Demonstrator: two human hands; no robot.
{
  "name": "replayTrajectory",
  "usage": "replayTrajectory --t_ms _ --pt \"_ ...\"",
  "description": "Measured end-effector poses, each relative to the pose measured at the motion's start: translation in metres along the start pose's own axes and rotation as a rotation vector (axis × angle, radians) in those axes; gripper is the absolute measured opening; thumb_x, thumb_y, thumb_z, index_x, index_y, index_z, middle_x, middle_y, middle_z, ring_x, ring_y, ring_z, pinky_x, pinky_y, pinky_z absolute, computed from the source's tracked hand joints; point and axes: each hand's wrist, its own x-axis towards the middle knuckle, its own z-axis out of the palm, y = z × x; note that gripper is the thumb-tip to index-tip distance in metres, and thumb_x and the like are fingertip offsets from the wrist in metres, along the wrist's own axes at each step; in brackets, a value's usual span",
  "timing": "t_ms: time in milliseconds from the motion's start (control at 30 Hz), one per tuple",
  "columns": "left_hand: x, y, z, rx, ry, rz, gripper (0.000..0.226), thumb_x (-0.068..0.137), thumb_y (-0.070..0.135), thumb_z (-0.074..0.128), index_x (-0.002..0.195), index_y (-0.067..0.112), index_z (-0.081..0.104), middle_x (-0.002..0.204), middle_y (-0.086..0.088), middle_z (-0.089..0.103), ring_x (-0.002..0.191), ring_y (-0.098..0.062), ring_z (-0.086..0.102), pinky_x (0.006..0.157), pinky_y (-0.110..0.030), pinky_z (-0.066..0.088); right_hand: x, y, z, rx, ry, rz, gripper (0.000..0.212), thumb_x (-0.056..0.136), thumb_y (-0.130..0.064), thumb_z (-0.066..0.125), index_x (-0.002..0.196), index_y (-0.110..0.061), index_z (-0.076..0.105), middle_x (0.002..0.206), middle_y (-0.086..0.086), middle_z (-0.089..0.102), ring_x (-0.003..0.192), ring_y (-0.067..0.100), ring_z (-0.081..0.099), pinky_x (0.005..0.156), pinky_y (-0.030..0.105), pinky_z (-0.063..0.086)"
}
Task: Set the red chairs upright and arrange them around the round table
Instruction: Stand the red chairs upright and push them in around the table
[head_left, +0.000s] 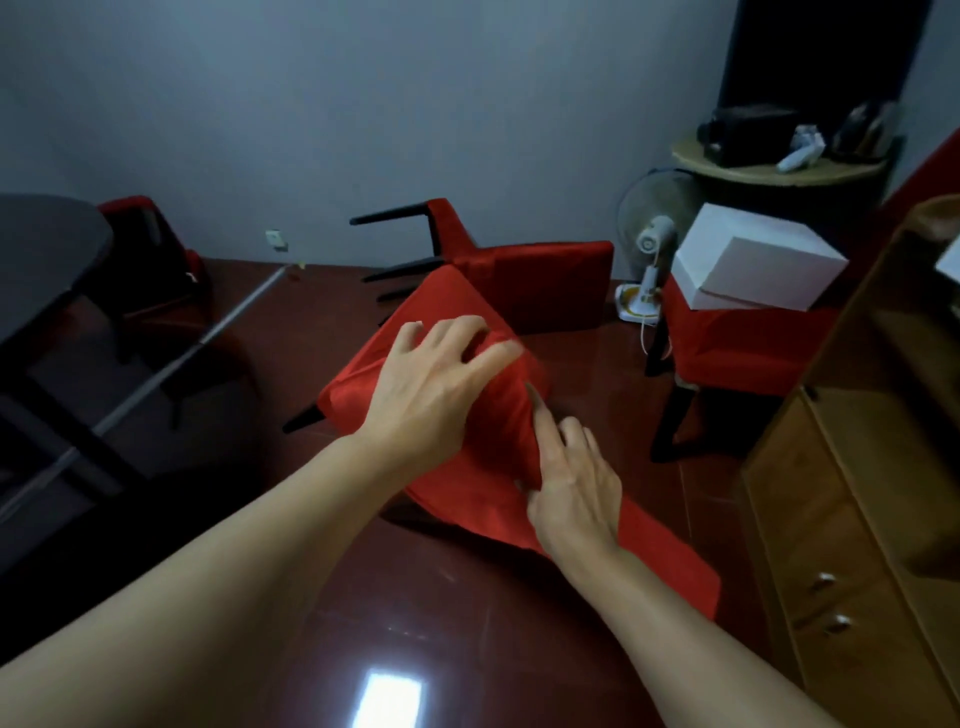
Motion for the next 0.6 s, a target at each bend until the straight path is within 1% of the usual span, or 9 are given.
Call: replayTrajectory --t_ms 67,100,167,267,300,367,433,500,600 --pt "0.004 -0.015 -0.006 0.06 0.025 0.031 0.059 0.059 0.008 0.071 0.116 0.02 0.06 0.121 -0.009 0.057 0.109 -0.031 0.056 0.086 -0.05 0.043 0.012 -0.015 0.0 -0.002 -0.025 -0.018 0.126 0.039 -0.014 0.093 0.143 -0.03 0.025 0.083 -0.001 0.051 0.075 0.018 0.057 0.057 0.031 0.052" --pt "0.006 -0.023 -0.008 0.082 -0.01 0.015 0.056 0.058 0.01 0.074 0.112 0.021 0.061 0.119 -0.006 0.058 0.107 -0.029 0.057 0.083 -0.048 0.044 0.019 -0.023 -0.001 -0.006 -0.032 -0.042 0.124 0.041 -0.017 0.093 0.144 -0.03 0.025 0.084 -0.001 0.052 0.076 0.019 0.057 0.06 0.032 0.053" --pt "0.012 -0.05 -0.016 0.085 -0.084 -0.082 0.059 0.054 0.014 0.08 0.108 0.023 0.06 0.115 0.0 0.058 0.102 -0.026 0.058 0.076 -0.041 0.046 0.038 -0.041 0.002 0.026 -0.039 -0.089 0.12 0.045 -0.027 0.093 0.145 -0.03 0.027 0.086 0.001 0.053 0.08 0.021 0.058 0.065 0.035 0.053" --pt "0.014 -0.081 -0.022 0.094 -0.136 -0.186 0.06 0.053 0.018 0.082 0.108 0.026 0.059 0.114 0.004 0.057 0.1 -0.024 0.057 0.073 -0.038 0.044 0.049 -0.06 0.002 0.058 -0.081 -0.063 0.114 0.05 -0.042 0.089 0.146 -0.029 0.029 0.098 0.002 0.057 0.092 0.023 0.059 0.078 0.038 0.051" --pt "0.016 -0.092 -0.025 0.094 -0.148 -0.209 0.061 0.052 0.019 0.083 0.108 0.027 0.059 0.114 0.004 0.057 0.1 -0.023 0.057 0.072 -0.037 0.044 0.051 -0.064 0.002 0.06 -0.1 -0.044 0.113 0.054 -0.046 0.086 0.148 -0.03 0.025 0.107 0.001 0.056 0.1 0.022 0.057 0.086 0.037 0.048" --pt "0.019 -0.11 -0.03 0.112 -0.183 -0.244 0.062 0.053 0.022 0.083 0.109 0.027 0.059 0.115 0.005 0.057 0.1 -0.023 0.057 0.072 -0.037 0.044 0.055 -0.069 0.001 0.078 -0.212 -0.006 0.114 0.065 -0.051 0.079 0.151 -0.034 0.006 0.122 0.0 0.049 0.115 0.019 0.05 0.097 0.032 0.04" --pt "0.021 -0.125 -0.034 0.144 -0.224 -0.276 0.063 0.053 0.021 0.083 0.111 0.026 0.058 0.118 0.003 0.056 0.105 -0.025 0.056 0.078 -0.04 0.043 0.066 -0.077 0.0 0.057 -0.269 -0.017 0.108 0.074 -0.051 0.072 0.15 -0.039 -0.004 0.124 -0.001 0.047 0.118 0.017 0.049 0.097 0.029 0.039" --pt "0.023 -0.136 -0.04 0.193 -0.233 -0.304 0.058 0.058 0.016 0.078 0.111 0.022 0.058 0.122 -0.001 0.056 0.114 -0.028 0.052 0.09 -0.049 0.039 0.08 -0.092 0.002 0.057 -0.283 -0.04 0.1 0.08 -0.048 0.068 0.149 -0.041 -0.003 0.12 -0.001 0.05 0.114 0.017 0.052 0.093 0.029 0.041" --pt "0.023 -0.151 -0.043 0.276 -0.184 -0.238 0.042 0.071 0.011 0.053 0.112 0.013 0.059 0.128 -0.009 0.054 0.126 -0.032 0.044 0.105 -0.056 0.024 0.098 -0.12 0.01 0.024 -0.271 -0.091 0.095 0.083 -0.044 0.067 0.15 -0.042 -0.002 0.117 -0.001 0.052 0.113 0.016 0.052 0.09 0.03 0.042"
